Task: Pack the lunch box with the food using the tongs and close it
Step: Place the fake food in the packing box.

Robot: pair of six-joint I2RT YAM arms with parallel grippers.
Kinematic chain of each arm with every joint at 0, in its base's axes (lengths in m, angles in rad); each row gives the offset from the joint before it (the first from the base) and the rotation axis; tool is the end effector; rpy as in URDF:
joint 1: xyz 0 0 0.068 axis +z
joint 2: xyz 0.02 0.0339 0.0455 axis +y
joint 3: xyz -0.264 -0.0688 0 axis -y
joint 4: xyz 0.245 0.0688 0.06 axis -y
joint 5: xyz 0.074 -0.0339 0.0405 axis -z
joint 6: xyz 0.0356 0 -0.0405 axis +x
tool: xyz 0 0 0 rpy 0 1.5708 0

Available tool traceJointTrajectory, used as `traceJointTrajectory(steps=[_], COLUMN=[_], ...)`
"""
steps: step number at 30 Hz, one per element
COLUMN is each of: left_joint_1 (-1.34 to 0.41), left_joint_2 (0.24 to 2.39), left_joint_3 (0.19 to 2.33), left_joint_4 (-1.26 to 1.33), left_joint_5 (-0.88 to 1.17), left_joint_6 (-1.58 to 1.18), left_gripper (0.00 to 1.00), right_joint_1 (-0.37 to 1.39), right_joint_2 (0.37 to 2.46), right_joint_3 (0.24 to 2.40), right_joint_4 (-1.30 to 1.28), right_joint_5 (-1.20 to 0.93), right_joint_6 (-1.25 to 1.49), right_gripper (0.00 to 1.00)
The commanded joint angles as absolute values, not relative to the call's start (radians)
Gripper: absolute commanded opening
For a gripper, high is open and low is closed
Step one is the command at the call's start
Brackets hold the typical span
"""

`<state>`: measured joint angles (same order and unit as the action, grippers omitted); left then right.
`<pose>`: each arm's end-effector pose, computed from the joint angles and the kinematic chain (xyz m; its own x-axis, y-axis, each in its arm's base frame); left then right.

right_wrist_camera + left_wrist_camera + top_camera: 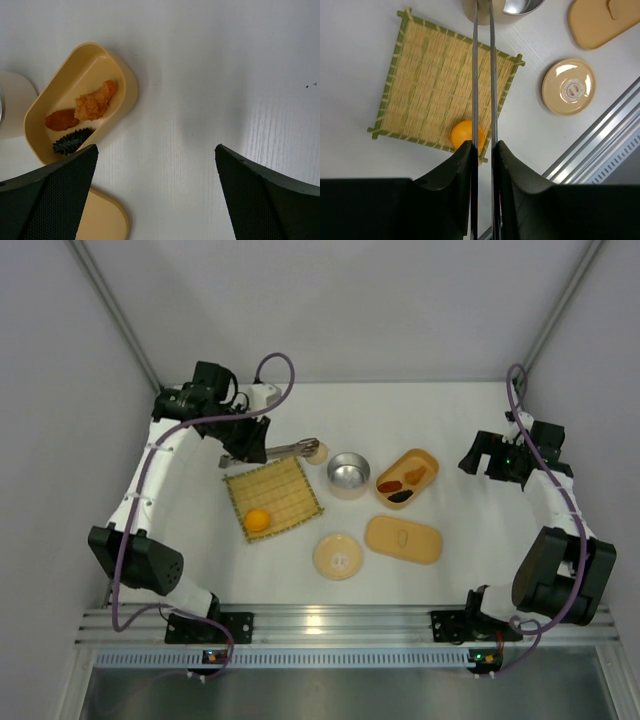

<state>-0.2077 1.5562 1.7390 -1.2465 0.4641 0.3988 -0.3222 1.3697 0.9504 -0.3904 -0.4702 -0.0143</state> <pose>0.2879 -0.0770 0.3885 -0.6340 0.4885 -0.5995 0.6981 0.6950 -0.1720 0.2787 -0.0760 0.2507 -0.6866 0.2158 -0.6943 -0.0239 0.9477 0.3182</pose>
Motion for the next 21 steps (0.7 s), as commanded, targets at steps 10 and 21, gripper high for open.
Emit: traceJointTrajectory(steps=[10,21], left_joint_1=[-0.433,-0.457], left_joint_2=[1.693,1.764], left_joint_3=[1.778,1.781], left_joint_4=[-1.069,-0.999], left_joint_5=[0.413,0.333], left_joint_6=[0.259,0.224], left_gripper=[0.0,0.0], right_joint_1=[-0.336,-0.336], right_joint_2=[1.37,1.373], right_joint_3=[0.996,0.997], right_joint_4=[-0.38,-0.379], right_joint_5=[-0.482,-0.482], right_joint_6=[-0.017,-0.02], right_gripper=[0.99,0.99])
